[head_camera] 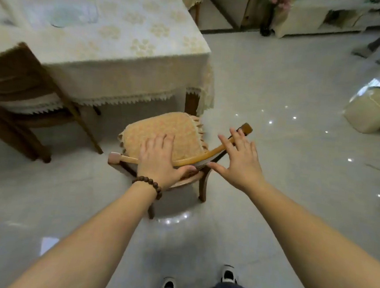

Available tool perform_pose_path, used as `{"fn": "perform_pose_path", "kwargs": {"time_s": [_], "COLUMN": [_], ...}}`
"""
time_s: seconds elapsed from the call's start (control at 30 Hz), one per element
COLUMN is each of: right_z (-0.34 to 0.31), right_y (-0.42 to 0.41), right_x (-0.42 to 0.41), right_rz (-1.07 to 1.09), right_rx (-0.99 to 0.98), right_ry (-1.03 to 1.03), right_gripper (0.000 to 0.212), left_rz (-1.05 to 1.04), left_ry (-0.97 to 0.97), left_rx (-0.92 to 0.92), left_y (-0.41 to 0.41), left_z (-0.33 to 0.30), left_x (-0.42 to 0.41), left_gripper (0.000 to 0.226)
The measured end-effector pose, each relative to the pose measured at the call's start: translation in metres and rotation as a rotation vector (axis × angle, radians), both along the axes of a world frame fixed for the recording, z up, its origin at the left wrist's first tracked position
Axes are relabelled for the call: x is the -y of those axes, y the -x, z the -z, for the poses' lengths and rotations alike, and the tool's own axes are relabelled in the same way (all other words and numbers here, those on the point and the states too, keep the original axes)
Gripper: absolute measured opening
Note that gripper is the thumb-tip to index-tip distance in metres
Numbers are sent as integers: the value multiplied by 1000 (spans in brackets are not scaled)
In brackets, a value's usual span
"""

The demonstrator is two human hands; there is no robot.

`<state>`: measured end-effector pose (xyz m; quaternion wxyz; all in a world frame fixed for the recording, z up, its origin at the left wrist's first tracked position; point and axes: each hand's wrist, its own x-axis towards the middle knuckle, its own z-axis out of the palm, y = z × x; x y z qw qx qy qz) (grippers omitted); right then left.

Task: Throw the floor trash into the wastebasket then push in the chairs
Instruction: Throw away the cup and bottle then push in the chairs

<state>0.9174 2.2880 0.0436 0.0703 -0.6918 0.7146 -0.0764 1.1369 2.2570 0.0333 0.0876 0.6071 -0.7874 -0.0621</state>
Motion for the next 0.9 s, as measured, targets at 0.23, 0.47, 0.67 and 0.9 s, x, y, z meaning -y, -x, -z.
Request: {"fn": "perform_pose_path", "kwargs": {"time_s": [0.23, 0.47, 0.67, 0.9], "right_z": [25, 50, 49, 46], "right_y": [26, 29, 46, 46], "right_x": [80, 97, 136, 186], "right_rz": [-414, -527, -561, -581], "right_rx": [-280, -274, -286, -327], "right_ry": [-63, -18, -52, -52], "right_gripper": [106, 65, 70, 70], "left_rz": [-110, -217, -280, -310], "left_ry": [-150, -95, -121, -175], "left_rx": [321, 364, 365, 365], "left_y": [-12, -1, 21, 23], "left_z": [35, 36, 37, 37], "left_x": [21, 25, 48, 93], "left_gripper": [118, 101, 99, 104]}}
